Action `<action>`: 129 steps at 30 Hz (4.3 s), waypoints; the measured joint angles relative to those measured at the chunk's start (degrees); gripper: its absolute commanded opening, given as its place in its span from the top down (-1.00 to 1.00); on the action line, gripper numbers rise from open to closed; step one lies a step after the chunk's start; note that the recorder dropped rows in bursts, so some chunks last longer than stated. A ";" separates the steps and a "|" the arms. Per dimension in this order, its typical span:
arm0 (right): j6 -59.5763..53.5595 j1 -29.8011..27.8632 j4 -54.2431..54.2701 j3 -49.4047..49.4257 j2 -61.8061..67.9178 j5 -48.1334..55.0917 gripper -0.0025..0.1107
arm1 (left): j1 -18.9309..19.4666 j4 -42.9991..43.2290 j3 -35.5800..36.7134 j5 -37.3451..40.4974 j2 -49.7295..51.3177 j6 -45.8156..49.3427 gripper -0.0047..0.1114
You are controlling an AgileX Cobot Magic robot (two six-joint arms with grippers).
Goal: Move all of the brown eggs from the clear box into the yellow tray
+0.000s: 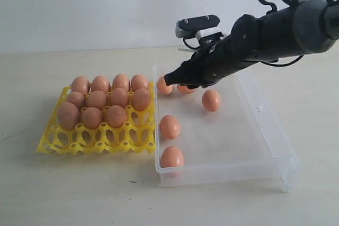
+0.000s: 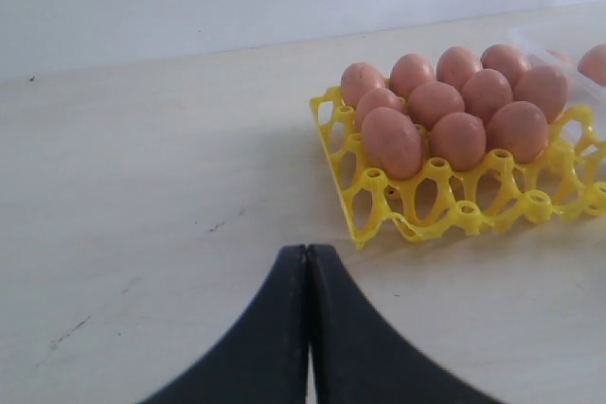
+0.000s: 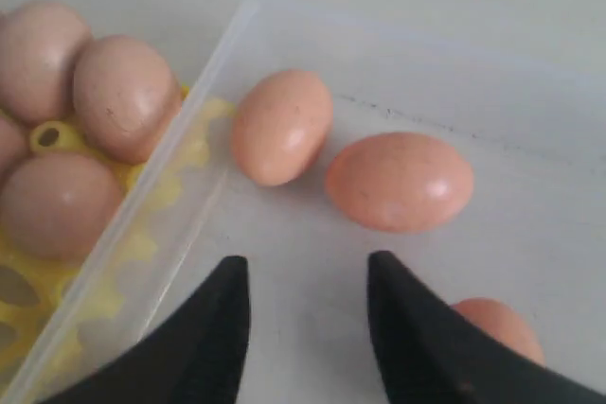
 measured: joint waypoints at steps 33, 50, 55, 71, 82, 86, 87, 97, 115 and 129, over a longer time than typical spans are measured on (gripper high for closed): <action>-0.23 -5.92 -2.11 -12.14 9.08 22.44 -0.06 | 0.00 0.00 0.00 0.00 0.00 0.00 0.92; 3.53 -5.92 -2.11 -12.36 8.51 25.73 -0.06 | 0.00 0.00 0.00 0.00 0.00 0.00 0.92; 3.74 -5.92 -2.11 -12.47 8.38 26.72 -0.06 | 0.00 0.00 0.00 0.00 0.00 0.00 0.92; -17.36 -5.39 -2.32 -12.60 3.34 28.26 0.07 | 0.00 0.00 0.00 0.00 0.00 0.00 0.92; -29.01 -1.85 -1.09 -9.20 3.29 19.85 -0.06 | 0.00 0.00 0.00 0.00 0.00 0.00 0.92; -31.00 0.33 -1.09 -4.99 1.97 10.75 -0.15 | 0.00 0.00 0.00 0.00 0.00 0.00 0.92; -31.40 0.85 -1.09 -3.90 1.43 8.20 -0.14 | 0.00 0.00 0.00 0.00 0.00 0.00 0.92; -12.37 2.09 0.81 -3.71 0.38 11.91 -0.14 | 0.00 0.00 0.00 0.00 0.00 0.00 0.92; -6.44 2.09 9.02 -7.28 2.49 30.78 -0.14 | 0.00 0.00 0.00 0.00 0.00 0.00 0.92; -6.44 2.09 10.30 -7.28 7.29 22.70 -0.14 | 0.00 0.00 0.00 0.00 0.00 0.00 0.92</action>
